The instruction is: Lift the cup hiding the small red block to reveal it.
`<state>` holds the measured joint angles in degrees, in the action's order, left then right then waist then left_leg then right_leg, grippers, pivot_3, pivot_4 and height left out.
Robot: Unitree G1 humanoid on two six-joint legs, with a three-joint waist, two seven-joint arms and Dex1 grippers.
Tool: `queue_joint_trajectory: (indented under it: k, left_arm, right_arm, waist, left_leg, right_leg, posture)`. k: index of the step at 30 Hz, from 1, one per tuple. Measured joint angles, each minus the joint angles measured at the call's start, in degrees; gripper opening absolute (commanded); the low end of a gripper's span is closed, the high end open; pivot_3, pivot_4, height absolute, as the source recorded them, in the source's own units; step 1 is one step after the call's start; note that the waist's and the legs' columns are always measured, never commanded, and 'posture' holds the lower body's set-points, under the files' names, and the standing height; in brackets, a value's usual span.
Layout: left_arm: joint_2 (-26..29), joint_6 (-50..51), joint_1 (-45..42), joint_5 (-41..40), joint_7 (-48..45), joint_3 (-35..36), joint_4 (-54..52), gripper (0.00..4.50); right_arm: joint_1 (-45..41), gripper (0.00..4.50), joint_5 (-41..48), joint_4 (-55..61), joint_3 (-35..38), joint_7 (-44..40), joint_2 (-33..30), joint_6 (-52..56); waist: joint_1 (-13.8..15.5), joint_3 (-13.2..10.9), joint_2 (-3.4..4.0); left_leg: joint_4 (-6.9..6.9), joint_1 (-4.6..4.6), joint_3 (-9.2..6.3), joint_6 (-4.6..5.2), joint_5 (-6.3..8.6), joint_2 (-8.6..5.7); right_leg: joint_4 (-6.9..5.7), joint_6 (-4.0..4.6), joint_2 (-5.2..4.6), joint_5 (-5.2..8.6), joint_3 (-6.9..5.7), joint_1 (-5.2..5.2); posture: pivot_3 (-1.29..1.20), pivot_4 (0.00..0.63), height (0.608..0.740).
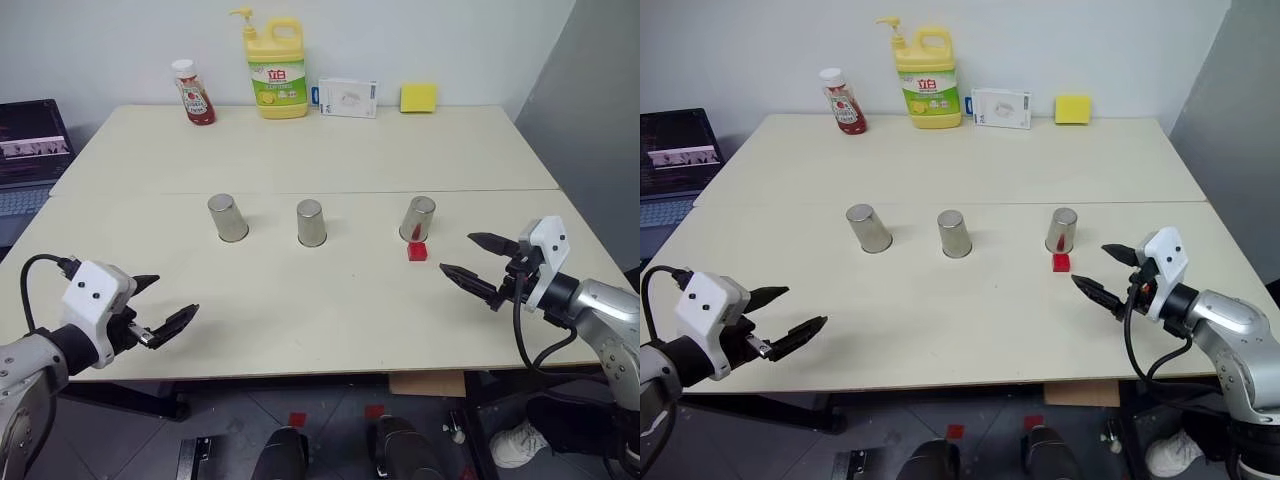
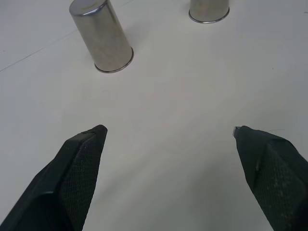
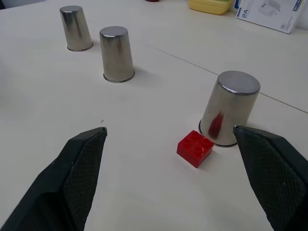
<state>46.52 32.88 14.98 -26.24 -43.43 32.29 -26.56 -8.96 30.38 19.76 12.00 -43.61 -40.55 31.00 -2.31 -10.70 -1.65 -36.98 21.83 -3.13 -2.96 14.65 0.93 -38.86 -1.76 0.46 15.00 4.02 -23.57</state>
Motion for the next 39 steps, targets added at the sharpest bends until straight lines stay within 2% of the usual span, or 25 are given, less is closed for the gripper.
queue_joint_trajectory:
  k: [11, 22, 39]
  left_arm:
    - [-0.5, 0.3, 0.9, -0.5, 0.2, 1.4, -0.8, 4.5]
    - [-0.5, -3.4, -4.1, -0.1, -0.3, 0.6, 2.1, 4.5]
    - [-0.5, -3.2, -4.4, -0.1, 0.1, -0.6, 1.7, 4.5]
  right_arm:
    - [0.7, 4.45, -0.1, -2.0, 0.7, -1.4, -1.4, -1.1]
    - [1.0, 4.45, -0.2, -3.4, 0.8, -2.4, -1.4, -2.5]
    - [1.1, 4.45, -0.3, -3.8, 0.8, -1.9, -1.4, -3.1]
  waist:
    - [0.0, 0.0, 0.0]
    - [0.0, 0.0, 0.0]
    - [0.0, 0.0, 0.0]
  left_leg:
    - [-0.01, -0.01, 0.0, 0.0, 0.0, 0.0]
    - [-0.01, -0.01, 0.01, 0.0, 0.0, -0.01]
    - [-0.01, -0.01, 0.01, 0.0, 0.0, -0.01]
  right_leg:
    - [-0.01, 0.01, 0.0, 0.01, 0.0, 0.01]
    - [0.0, -0.01, 0.0, -0.01, 0.0, 0.01]
    - [-0.01, -0.02, 0.0, -0.01, 0.0, 0.01]
  posture:
    - [0.0, 0.15, 0.74]
    - [0.0, 0.15, 0.74]
    - [0.0, 0.15, 0.74]
